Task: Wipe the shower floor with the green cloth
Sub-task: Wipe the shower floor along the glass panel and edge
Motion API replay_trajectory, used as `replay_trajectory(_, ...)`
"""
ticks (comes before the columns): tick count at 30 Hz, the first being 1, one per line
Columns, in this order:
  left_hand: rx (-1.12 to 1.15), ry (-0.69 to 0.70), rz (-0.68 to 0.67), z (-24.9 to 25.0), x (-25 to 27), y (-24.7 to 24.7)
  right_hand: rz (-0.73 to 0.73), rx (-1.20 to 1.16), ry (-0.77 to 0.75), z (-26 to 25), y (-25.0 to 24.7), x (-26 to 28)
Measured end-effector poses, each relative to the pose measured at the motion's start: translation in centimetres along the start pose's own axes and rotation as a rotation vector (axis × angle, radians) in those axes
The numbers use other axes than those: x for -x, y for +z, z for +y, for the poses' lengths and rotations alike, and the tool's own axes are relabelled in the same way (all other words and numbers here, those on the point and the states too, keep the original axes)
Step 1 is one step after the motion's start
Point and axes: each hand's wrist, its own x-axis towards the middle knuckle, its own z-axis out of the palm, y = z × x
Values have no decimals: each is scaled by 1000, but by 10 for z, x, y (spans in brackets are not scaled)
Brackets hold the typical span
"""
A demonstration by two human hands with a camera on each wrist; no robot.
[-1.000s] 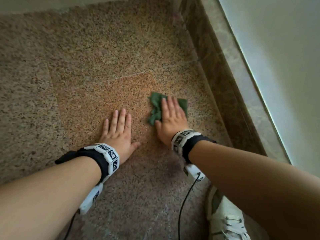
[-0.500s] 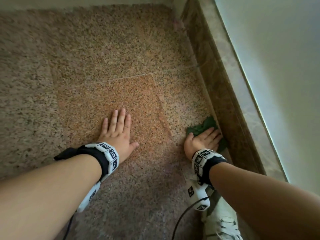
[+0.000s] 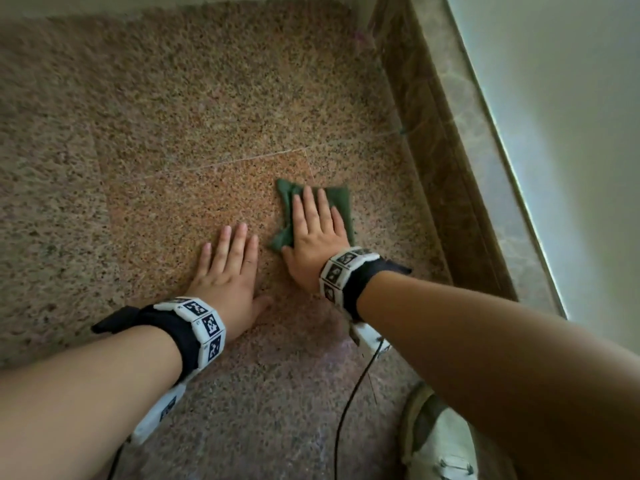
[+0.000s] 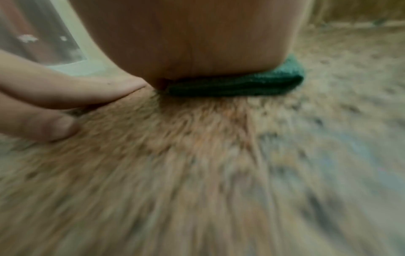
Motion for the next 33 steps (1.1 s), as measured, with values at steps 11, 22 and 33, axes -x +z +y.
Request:
replay_trajectory(11,37,45,67,-6,-5,11,33,-161,393,64,10,53)
replay_trajectory(22,48,55,218,-7,-5,20,197,-100,378,112,-59,-64)
replay_trajectory(33,12,18,70,-2,-4,7,-66,-90,470,108,-4,66)
